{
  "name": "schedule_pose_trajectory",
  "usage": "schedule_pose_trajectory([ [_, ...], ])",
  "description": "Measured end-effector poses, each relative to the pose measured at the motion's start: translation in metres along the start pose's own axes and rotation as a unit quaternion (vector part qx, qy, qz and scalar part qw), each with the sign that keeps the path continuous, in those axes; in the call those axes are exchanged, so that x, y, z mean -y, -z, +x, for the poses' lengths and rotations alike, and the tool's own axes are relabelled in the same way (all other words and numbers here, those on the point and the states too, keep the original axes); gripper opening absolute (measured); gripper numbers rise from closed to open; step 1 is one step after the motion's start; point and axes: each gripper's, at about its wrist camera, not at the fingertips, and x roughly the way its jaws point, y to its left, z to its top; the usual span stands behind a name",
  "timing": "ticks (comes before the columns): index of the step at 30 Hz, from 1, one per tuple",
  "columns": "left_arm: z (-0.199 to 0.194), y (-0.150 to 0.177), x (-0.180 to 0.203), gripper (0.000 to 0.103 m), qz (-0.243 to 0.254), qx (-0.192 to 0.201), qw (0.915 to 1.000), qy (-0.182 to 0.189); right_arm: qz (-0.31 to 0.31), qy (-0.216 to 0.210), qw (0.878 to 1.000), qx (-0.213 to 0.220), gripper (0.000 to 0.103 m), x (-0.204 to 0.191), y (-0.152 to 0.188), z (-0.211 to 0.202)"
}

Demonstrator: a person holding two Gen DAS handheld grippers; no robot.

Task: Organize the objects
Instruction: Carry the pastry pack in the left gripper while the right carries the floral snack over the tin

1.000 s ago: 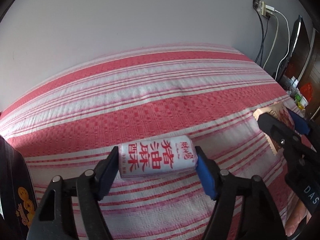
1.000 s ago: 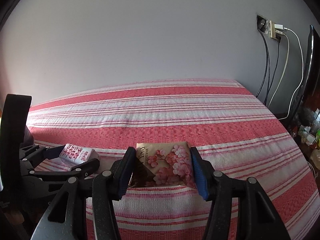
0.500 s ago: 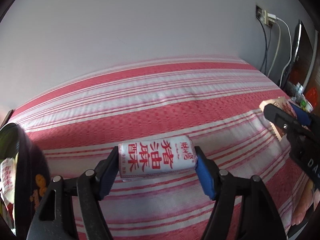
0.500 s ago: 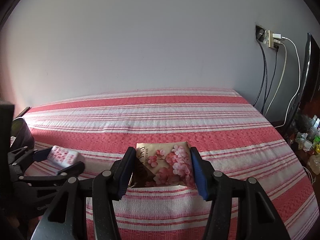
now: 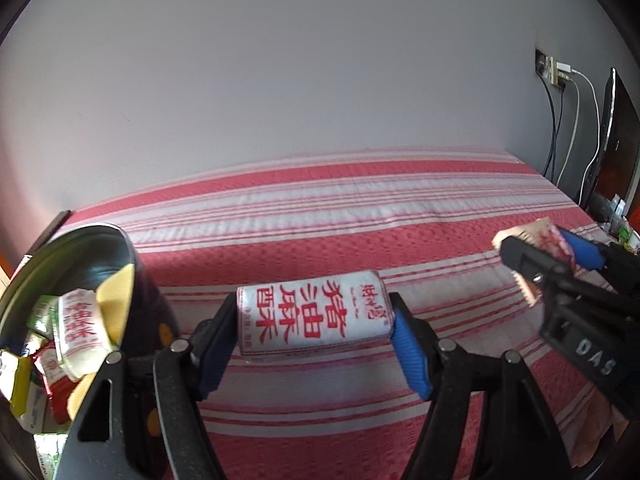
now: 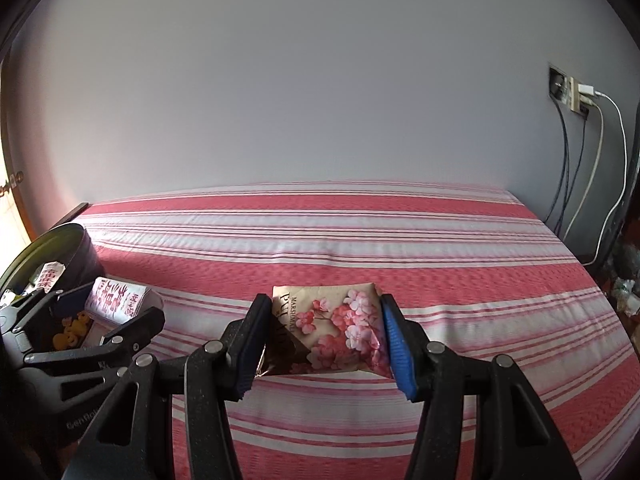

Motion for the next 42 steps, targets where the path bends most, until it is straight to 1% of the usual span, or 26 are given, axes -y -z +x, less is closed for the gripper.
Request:
schedule_pose_trajectory([
  [7,-0.016,0.004,-0.01,0.071,-0.012,0.034,0.9992,-0.017,0.004,0.004,1.0,0.014,0.057,-0.014,0.0,-0.006],
  [16,-0.031,0.009,-0.023,0.072,-0.033,0.067,0.9969,-0.025,0.002,-0.004,0.999,0.033,0.057,-0.029,0.004,-0.017],
  [25,-0.044,0.017,-0.03,0.071,-0.04,0.084,0.9949,-0.039,0.002,-0.017,0.999,0.051,0.057,-0.037,0.007,-0.025],
  [30,-0.056,0.02,-0.033,0.072,-0.044,0.088,0.9946,-0.033,-0.002,-0.028,0.998,0.06,0.057,-0.044,0.008,-0.031],
  [35,-0.075,0.021,-0.04,0.072,-0.044,0.105,0.9929,-0.033,-0.011,-0.038,0.996,0.074,0.057,-0.053,0.002,-0.043],
  [38,-0.087,0.02,-0.045,0.072,-0.04,0.114,0.9918,-0.043,-0.02,-0.045,0.995,0.082,0.057,-0.059,-0.004,-0.051],
  [42,-0.097,0.021,-0.055,0.072,-0.044,0.115,0.991,-0.052,-0.031,-0.055,0.994,0.09,0.057,-0.072,-0.01,-0.056],
])
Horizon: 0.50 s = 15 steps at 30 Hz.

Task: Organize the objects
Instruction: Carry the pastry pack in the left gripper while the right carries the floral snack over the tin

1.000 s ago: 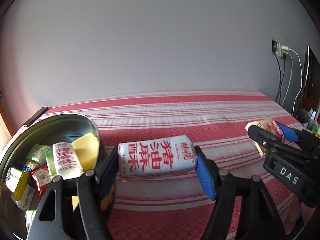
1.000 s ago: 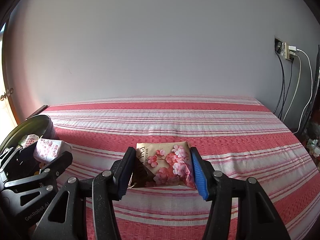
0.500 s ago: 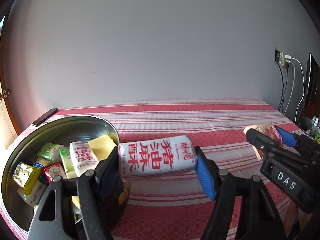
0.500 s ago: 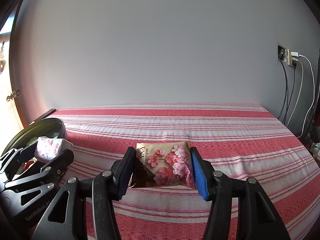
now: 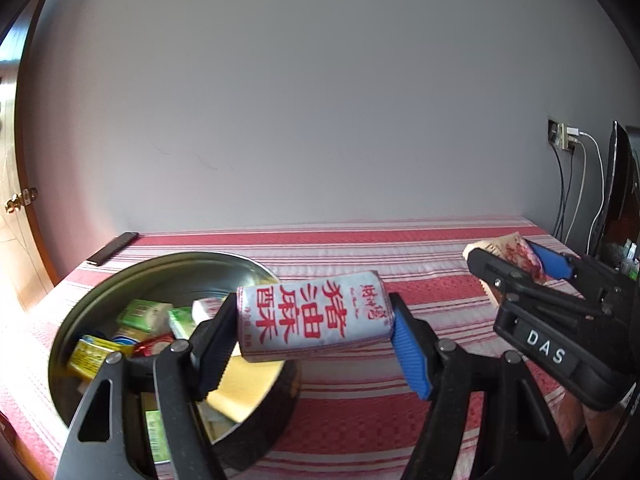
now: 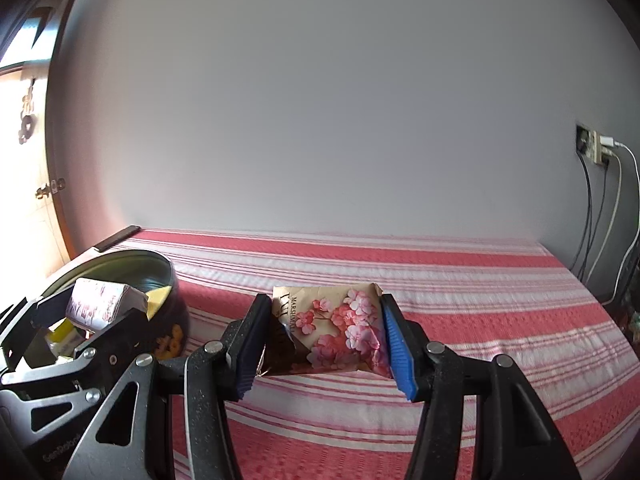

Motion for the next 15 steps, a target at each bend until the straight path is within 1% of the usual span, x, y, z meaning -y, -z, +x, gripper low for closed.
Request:
schedule_pose_trajectory([
  [15,-0.021,-0.007,-0.061,0.072,-0.036,0.007,0.998,-0.052,-0.04,-0.055,0.998,0.017,0.057,-0.057,-0.031,0.0],
])
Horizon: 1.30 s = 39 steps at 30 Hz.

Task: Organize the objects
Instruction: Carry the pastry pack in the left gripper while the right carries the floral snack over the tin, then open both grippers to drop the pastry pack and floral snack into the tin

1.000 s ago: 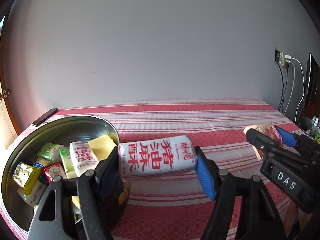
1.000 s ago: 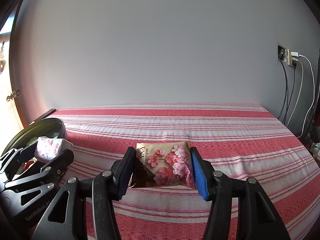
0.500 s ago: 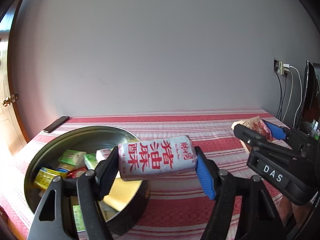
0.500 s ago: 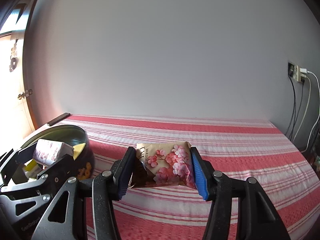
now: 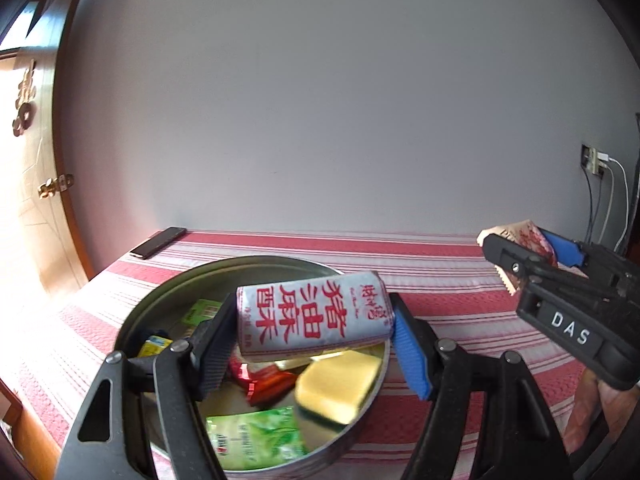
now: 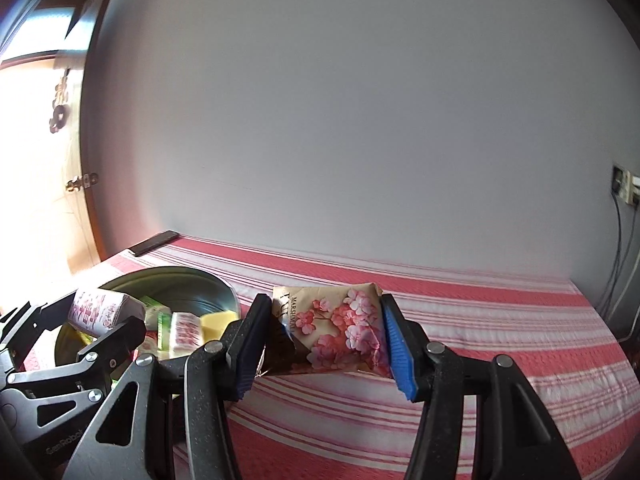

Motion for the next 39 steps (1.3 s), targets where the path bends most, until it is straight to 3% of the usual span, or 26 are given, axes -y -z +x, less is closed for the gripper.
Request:
schedule_pose_trajectory([
  [16,0.01,0.002,-0.049,0.072,-0.025,-0.025,0.9981,-0.05,-0.036,-0.045,0.998,0.002,0.057,-0.06,-0.018,0.022],
  [39,0.044,0.019,-0.071,0.072,-0.023,-0.074,0.9953,-0.059,-0.063,-0.073,0.994,-0.057,0.057,-0.126,-0.014,0.083],
])
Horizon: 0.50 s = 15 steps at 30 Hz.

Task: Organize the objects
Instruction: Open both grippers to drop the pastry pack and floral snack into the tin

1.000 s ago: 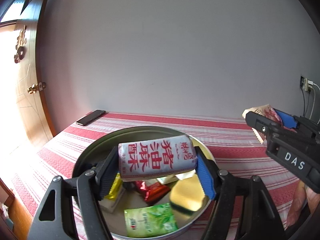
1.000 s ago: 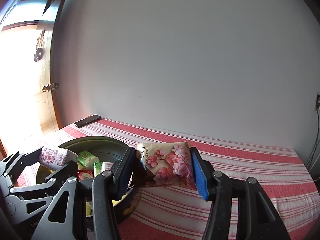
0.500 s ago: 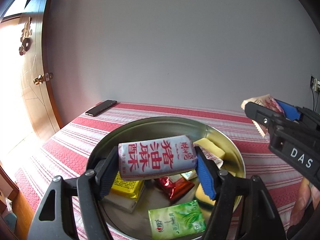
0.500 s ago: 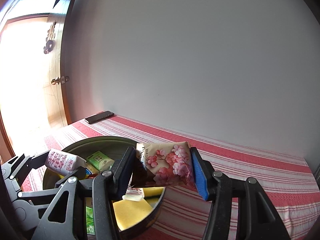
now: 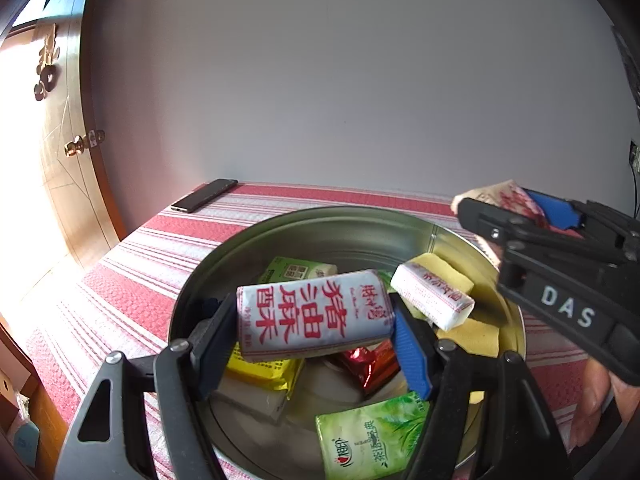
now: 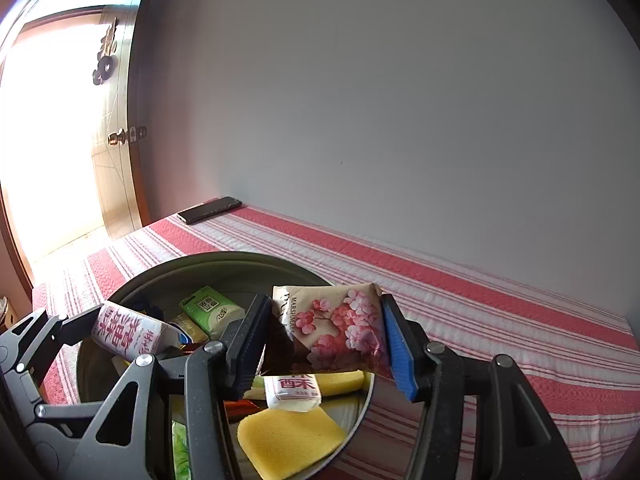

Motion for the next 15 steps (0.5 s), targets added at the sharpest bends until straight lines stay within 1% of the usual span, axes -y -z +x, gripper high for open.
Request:
schedule_pose_trajectory([
  [15,0.02,0.008,0.003,0.072,0.011,-0.03,0.9994,0.014,-0.006,-0.001,0.999,-0.045,0.057,-0.011,0.007,0.032],
])
